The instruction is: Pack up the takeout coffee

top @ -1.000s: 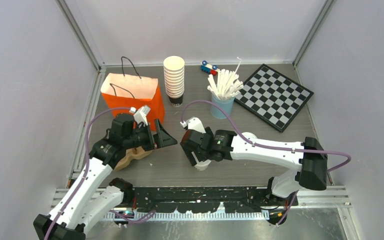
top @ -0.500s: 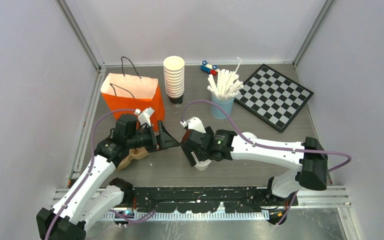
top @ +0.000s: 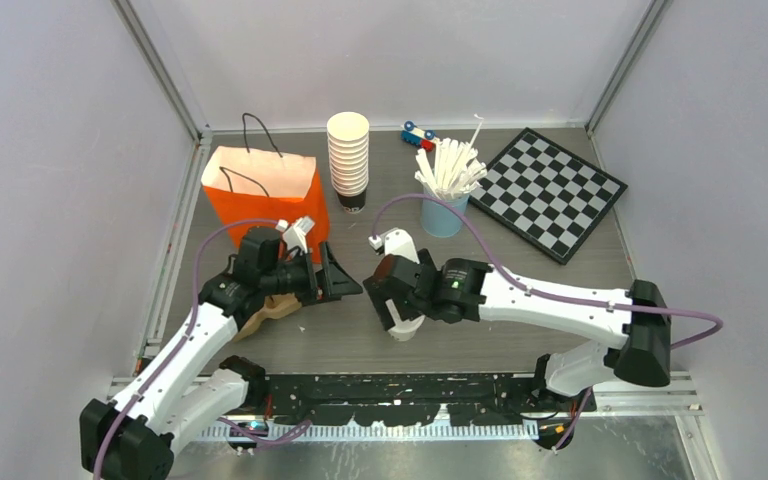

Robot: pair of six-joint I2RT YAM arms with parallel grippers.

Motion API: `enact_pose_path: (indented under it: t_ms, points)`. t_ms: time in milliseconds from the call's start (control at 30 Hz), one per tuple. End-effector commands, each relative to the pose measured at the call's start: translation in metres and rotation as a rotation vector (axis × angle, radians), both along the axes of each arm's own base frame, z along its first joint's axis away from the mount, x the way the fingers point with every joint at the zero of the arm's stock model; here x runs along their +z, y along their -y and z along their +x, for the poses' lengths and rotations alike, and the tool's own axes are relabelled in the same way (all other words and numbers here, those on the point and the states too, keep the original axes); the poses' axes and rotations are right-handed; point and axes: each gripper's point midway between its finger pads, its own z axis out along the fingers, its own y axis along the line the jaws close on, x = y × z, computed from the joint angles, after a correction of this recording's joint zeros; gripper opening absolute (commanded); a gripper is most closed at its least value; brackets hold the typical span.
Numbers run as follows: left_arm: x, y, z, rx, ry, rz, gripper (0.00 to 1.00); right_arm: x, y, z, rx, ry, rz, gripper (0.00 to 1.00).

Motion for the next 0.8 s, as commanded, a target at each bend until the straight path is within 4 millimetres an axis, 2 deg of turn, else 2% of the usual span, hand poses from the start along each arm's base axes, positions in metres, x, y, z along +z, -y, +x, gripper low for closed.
enact_pose_path:
  t_ms: [0,133,267,533,767]
  points:
    - [0.011,0.006,0.005,-0.027,0.049,-0.048,0.8,0.041,-0.001,0.0,-0.036,0.039,0.157,0.91]
    - [0.011,0.012,0.005,-0.05,0.05,-0.061,0.75,0.05,0.013,0.004,-0.071,0.068,0.191,0.84]
    - [0.005,0.021,0.005,-0.072,0.04,-0.061,0.69,0.045,0.026,0.013,-0.115,0.049,0.222,0.67]
    - [-0.009,0.044,0.004,-0.114,0.018,-0.034,0.63,0.016,0.034,0.023,-0.144,-0.047,0.286,0.49]
    - [-0.02,0.055,0.01,-0.122,0.021,-0.018,0.58,0.01,0.035,0.029,-0.141,-0.062,0.334,0.42]
